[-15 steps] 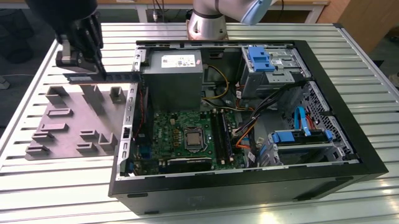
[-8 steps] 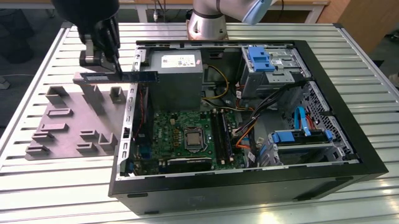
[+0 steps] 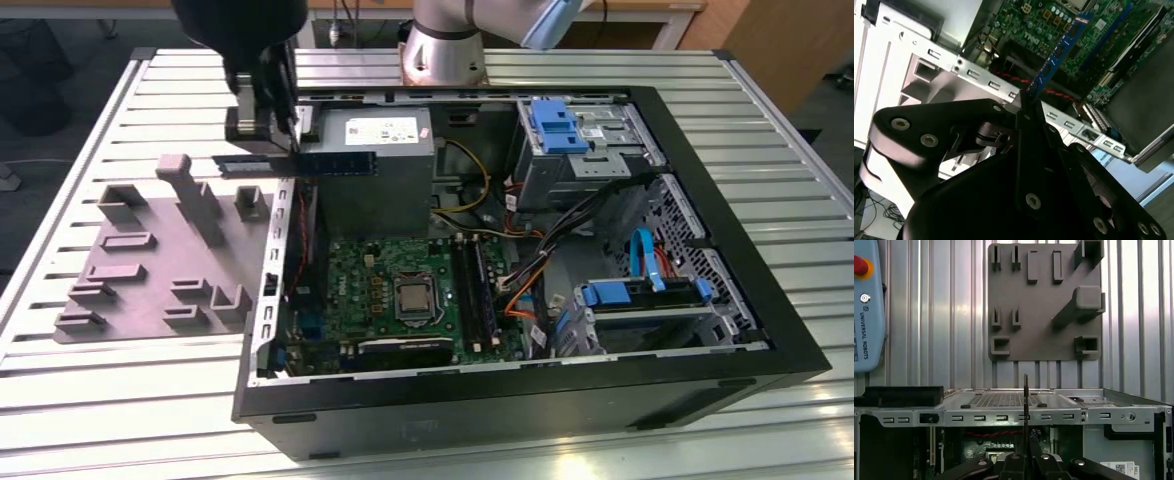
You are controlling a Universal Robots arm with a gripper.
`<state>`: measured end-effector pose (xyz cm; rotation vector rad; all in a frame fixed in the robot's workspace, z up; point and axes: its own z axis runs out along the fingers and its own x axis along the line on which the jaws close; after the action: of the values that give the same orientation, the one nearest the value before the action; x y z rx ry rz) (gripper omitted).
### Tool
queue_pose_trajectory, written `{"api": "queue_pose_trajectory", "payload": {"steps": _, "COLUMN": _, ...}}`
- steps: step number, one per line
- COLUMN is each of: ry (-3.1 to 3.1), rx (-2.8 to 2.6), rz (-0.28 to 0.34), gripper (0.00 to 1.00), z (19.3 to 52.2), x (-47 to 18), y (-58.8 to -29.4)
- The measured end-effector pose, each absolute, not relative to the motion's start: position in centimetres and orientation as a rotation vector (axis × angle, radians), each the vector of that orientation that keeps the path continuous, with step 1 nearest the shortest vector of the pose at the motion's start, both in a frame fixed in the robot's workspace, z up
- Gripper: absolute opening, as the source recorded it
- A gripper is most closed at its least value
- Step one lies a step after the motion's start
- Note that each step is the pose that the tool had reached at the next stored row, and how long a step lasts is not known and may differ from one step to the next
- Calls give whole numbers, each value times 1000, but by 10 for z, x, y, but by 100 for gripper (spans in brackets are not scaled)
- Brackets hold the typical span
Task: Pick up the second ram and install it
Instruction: 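Pick up the second ram and move it above second insertion slot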
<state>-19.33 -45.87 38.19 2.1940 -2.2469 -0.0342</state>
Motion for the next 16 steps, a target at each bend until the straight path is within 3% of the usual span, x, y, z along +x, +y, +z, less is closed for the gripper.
{"api": "queue_pose_trajectory", "payload": {"steps": 16, "ry": -2247, "rx": 2194, "rz": -34, "gripper": 14, "z": 381, "x": -132, "y": -459}}
